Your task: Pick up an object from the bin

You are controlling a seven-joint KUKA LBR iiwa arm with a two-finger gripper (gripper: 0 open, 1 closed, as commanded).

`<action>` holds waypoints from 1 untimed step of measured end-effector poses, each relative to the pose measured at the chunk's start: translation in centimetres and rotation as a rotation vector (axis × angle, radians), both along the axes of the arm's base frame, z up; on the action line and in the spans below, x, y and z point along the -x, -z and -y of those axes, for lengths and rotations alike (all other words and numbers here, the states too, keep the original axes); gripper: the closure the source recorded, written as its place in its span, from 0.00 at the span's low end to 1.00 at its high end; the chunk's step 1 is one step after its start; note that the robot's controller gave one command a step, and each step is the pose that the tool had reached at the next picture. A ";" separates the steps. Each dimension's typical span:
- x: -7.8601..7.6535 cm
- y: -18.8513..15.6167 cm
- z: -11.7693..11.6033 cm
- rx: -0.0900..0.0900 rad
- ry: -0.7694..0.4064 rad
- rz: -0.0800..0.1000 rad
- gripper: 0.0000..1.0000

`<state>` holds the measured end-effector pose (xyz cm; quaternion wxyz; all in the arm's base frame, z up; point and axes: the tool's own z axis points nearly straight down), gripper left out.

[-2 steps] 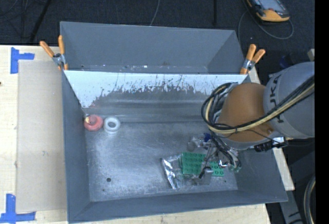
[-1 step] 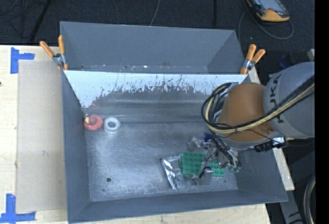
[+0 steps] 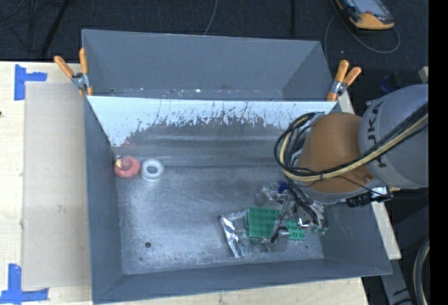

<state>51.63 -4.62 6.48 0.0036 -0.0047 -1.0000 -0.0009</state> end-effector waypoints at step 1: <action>0.0 -0.1 0.0 0.000 0.001 0.000 1.00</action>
Offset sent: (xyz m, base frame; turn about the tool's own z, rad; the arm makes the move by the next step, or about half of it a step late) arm 0.0000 0.0000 0.0000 0.0000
